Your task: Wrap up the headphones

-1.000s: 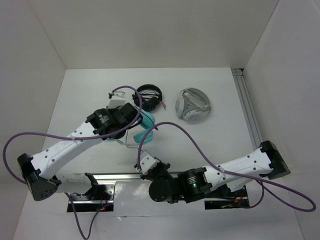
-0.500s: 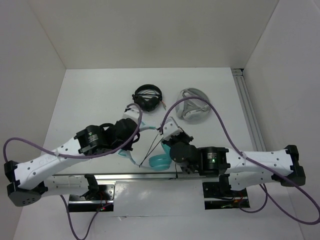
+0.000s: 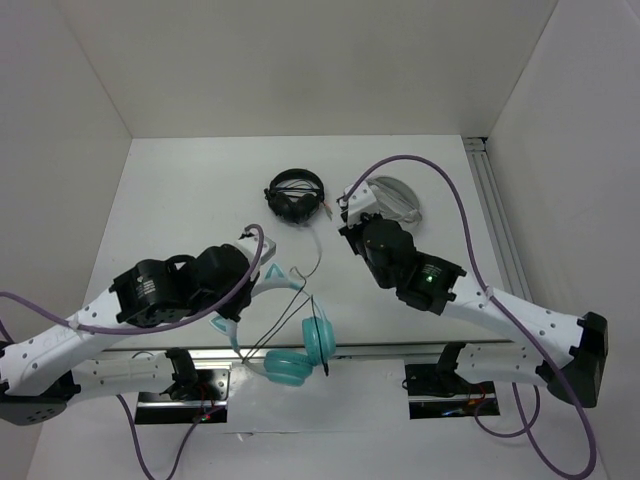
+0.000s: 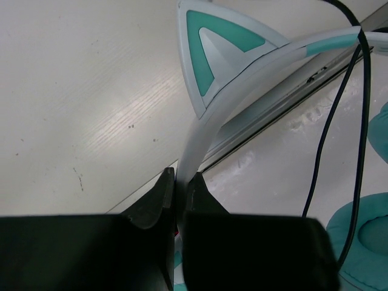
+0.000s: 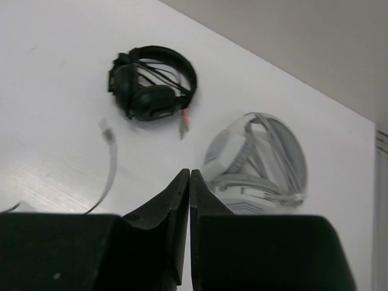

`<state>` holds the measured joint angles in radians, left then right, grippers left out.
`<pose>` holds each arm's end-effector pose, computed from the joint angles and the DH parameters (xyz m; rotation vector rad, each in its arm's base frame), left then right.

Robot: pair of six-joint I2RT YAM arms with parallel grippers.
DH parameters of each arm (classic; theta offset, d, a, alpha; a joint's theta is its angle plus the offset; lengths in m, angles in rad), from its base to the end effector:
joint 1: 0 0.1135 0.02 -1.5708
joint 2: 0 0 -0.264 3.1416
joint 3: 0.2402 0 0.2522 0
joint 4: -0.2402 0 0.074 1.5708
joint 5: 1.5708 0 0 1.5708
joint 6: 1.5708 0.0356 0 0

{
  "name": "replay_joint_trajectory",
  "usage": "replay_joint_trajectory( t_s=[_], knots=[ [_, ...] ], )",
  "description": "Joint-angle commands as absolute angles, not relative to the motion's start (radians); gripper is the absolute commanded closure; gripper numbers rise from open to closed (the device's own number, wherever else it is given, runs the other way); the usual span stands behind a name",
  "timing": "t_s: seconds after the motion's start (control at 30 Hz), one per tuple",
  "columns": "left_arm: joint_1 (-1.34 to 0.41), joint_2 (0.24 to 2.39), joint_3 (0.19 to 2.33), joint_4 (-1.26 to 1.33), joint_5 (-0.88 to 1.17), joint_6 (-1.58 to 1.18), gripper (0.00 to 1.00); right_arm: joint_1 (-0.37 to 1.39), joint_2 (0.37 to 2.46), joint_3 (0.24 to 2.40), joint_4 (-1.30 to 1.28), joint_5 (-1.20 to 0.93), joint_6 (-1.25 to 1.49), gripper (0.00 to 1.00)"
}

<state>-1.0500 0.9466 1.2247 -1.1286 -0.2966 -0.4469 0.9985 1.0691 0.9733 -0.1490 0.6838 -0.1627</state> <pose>0.0867 -0.1302 0.3715 0.5834 2.3299 -0.3520 0.1495 0.1906 0.3566 -0.5360 1.6762 -0.0141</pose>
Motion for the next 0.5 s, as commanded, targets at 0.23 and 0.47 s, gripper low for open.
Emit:
replay_joint_trajectory(
  t_s=[0.23,0.47],
  knots=[
    [-1.052,0.959,1.437,-1.167,-0.380,-0.563,1.00,1.000,1.109,0.778,0.098,0.343,0.002,0.72],
    [-1.052,0.979,1.548,-1.216,-0.451,-0.666,1.00,0.893,1.003,0.611,0.279,-0.171,0.078,0.42]
  ],
)
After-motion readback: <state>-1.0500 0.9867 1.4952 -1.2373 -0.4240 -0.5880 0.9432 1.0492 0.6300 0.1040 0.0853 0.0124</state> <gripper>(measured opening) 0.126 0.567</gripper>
